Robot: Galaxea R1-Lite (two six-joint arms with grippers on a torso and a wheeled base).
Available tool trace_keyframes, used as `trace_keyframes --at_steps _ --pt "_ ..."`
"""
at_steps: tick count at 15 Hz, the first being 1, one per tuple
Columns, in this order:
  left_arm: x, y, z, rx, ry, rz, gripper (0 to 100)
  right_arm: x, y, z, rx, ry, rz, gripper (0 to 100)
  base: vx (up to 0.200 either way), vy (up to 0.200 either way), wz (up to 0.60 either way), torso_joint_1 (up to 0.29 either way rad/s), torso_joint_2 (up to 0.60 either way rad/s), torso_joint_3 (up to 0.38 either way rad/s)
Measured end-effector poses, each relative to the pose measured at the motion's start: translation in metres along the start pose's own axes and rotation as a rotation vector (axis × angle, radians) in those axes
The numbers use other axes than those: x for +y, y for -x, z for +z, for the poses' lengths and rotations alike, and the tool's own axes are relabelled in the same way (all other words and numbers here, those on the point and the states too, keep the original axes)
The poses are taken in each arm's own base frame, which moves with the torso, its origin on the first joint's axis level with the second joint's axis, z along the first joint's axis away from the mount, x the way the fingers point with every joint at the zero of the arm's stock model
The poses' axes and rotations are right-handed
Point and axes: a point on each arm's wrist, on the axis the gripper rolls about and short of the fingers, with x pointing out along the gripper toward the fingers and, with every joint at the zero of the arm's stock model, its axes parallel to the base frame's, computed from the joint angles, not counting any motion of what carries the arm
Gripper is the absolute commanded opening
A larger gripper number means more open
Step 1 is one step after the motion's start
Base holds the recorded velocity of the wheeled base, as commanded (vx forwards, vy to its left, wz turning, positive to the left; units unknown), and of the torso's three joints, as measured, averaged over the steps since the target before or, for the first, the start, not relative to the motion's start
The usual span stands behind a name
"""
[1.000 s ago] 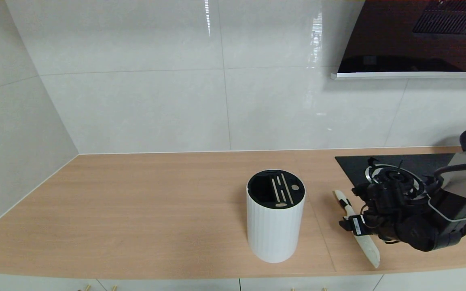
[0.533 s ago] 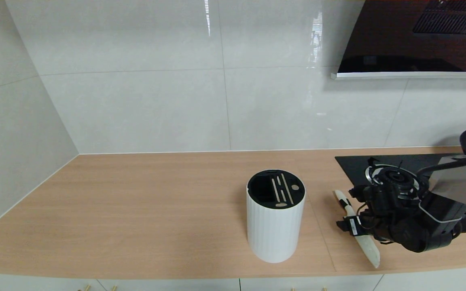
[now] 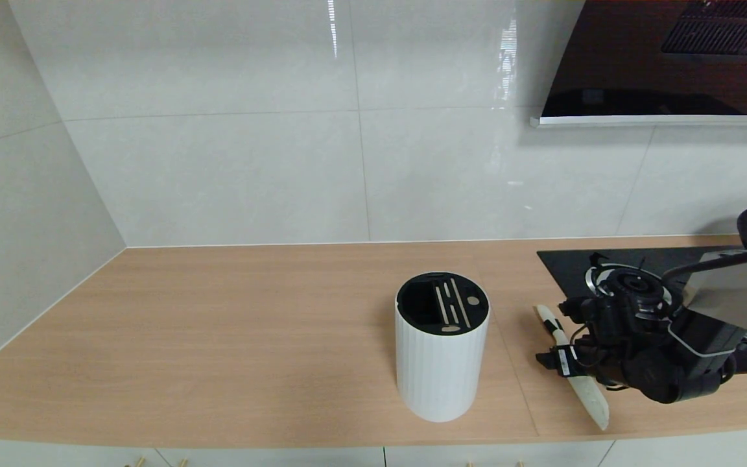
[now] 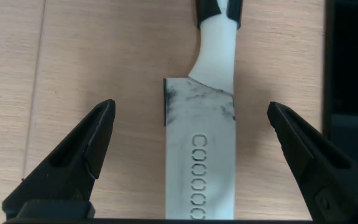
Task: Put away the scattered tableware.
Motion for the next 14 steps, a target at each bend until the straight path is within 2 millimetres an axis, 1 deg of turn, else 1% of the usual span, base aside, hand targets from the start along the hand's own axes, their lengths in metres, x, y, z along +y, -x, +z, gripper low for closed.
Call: trace_keyframes --at_steps 6,12,13,14 --pt "0.0000 0.0000 0.0000 0.000 0.000 0.000 100 -0.0068 -0.0062 -0.0010 0.004 -0.016 -0.004 100 0.000 0.000 0.00 0.000 0.00 0.000" --pt "0.0000 0.0000 0.0000 0.000 0.000 0.000 100 -0.0071 -0.0083 -0.0021 0.008 -0.023 0.019 100 0.000 0.000 0.00 0.000 0.00 0.000" --pt "0.0000 0.0000 0.0001 -0.001 0.000 0.000 100 -0.0070 -0.0089 -0.0025 0.009 -0.022 0.019 0 0.000 0.000 0.00 0.000 0.00 0.000" --pt "0.0000 0.0000 0.0001 -0.001 0.000 0.000 100 -0.0071 -0.0098 -0.0033 0.010 -0.021 0.017 0 0.000 0.000 0.00 0.000 0.00 0.000"
